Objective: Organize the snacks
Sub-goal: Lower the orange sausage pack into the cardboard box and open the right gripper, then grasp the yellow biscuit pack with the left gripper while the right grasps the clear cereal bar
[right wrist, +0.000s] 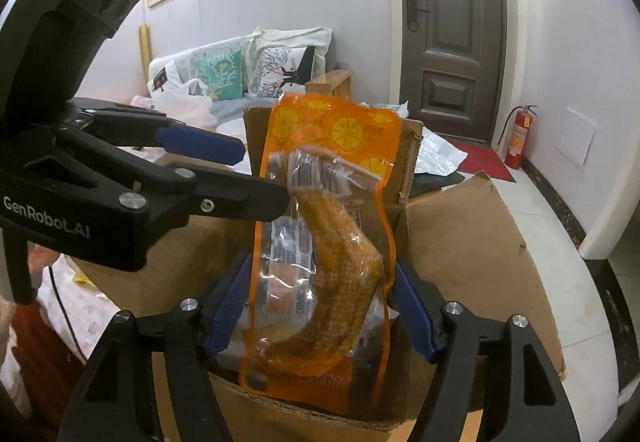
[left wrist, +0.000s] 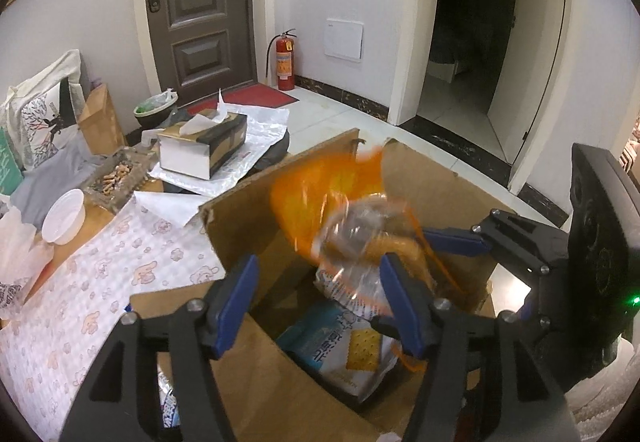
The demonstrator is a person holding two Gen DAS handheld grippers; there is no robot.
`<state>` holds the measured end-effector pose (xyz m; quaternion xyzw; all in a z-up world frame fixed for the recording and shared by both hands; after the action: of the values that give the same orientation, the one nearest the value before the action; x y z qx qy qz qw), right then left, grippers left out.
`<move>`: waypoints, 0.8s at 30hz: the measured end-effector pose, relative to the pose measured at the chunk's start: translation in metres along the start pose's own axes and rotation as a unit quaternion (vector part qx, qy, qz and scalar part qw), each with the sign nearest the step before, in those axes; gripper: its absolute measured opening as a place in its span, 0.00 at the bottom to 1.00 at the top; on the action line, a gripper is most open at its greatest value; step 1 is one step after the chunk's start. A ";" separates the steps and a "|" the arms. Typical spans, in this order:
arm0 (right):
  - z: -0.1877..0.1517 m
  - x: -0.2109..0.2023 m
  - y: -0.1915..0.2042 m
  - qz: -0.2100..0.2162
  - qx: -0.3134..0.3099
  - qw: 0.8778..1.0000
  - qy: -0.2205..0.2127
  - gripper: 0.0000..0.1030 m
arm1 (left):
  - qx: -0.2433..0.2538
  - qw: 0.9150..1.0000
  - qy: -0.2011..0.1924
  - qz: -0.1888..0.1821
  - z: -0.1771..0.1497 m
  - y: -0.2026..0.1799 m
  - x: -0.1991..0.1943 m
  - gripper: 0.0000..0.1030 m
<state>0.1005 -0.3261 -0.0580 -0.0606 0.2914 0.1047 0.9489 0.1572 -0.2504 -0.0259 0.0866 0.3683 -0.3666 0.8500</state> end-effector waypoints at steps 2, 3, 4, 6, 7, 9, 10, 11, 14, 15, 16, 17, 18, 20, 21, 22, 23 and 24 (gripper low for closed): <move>0.001 -0.001 0.002 0.002 -0.001 1.000 -0.002 0.69 | 0.000 1.000 -0.001 0.000 -0.001 0.000 -0.002 0.59; 0.001 -0.002 0.003 0.001 -0.002 1.000 -0.001 0.69 | -0.001 1.000 -0.002 0.000 -0.001 0.000 -0.003 0.59; 0.001 -0.002 0.004 0.000 -0.004 1.000 -0.001 0.69 | -0.001 1.000 -0.003 -0.001 -0.002 0.000 -0.004 0.59; 0.001 -0.003 0.004 0.000 -0.005 1.000 0.000 0.69 | -0.003 1.000 -0.004 -0.002 -0.003 0.001 -0.006 0.60; 0.002 -0.003 0.005 0.000 -0.005 1.000 0.001 0.69 | -0.004 1.000 -0.006 -0.002 -0.004 0.002 -0.008 0.63; 0.002 -0.004 0.007 0.005 -0.003 1.000 0.003 0.69 | -0.006 1.000 -0.010 -0.002 -0.005 0.004 -0.013 0.65; 0.003 -0.004 0.007 0.007 -0.003 1.000 0.004 0.69 | -0.008 1.000 -0.014 -0.001 -0.006 0.005 -0.017 0.65; 0.004 -0.004 0.009 0.008 -0.003 1.000 0.006 0.69 | -0.011 1.000 -0.018 0.000 -0.008 0.007 -0.022 0.65; 0.006 -0.009 0.018 0.019 -0.005 1.000 0.003 0.70 | -0.023 0.999 -0.034 0.008 -0.015 0.015 -0.041 0.66; 0.007 -0.010 0.021 0.022 -0.006 1.000 0.000 0.70 | -0.028 0.999 -0.039 0.014 -0.018 0.020 -0.049 0.66; 0.010 -0.014 0.026 0.025 -0.008 1.000 -0.006 0.71 | -0.034 0.998 -0.044 0.021 -0.023 0.025 -0.058 0.67; 0.012 -0.018 0.031 0.028 -0.009 0.999 -0.012 0.74 | -0.039 0.998 -0.047 0.026 -0.027 0.030 -0.065 0.67; 0.015 -0.021 0.035 0.030 -0.011 0.999 -0.018 0.76 | -0.045 0.997 -0.052 0.034 -0.033 0.036 -0.074 0.68; 0.022 -0.029 0.050 0.040 -0.016 0.999 -0.033 0.76 | -0.058 0.995 -0.059 0.053 -0.048 0.049 -0.093 0.69; 0.025 -0.031 0.056 0.045 -0.019 0.998 -0.036 0.76 | -0.062 0.994 -0.061 0.059 -0.053 0.055 -0.100 0.69; 0.028 -0.034 0.063 0.051 -0.023 0.998 -0.041 0.76 | -0.070 0.993 -0.064 0.066 -0.061 0.063 -0.110 0.70; 0.031 -0.038 0.075 0.058 -0.028 0.997 -0.047 0.76 | -0.077 0.992 -0.067 0.071 -0.068 0.070 -0.119 0.70; 0.033 -0.039 0.083 0.064 -0.032 0.996 -0.050 0.76 | -0.086 0.991 -0.070 0.078 -0.076 0.078 -0.127 0.71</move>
<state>0.0674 -0.2460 -0.0129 -0.0673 0.2433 0.1773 0.9512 0.1094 -0.0920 -0.0021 0.0159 0.3300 -0.2717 0.9039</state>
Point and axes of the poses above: each gripper's, at about its wrist camera, not at the fingertips, and x roughly the way its jaws point, y to its left, z to its top, the point moved 4 cm from there along x, roughly the way its jaws point, and after that the axes turned 8 degrees about -z, right-handed, at the moved point
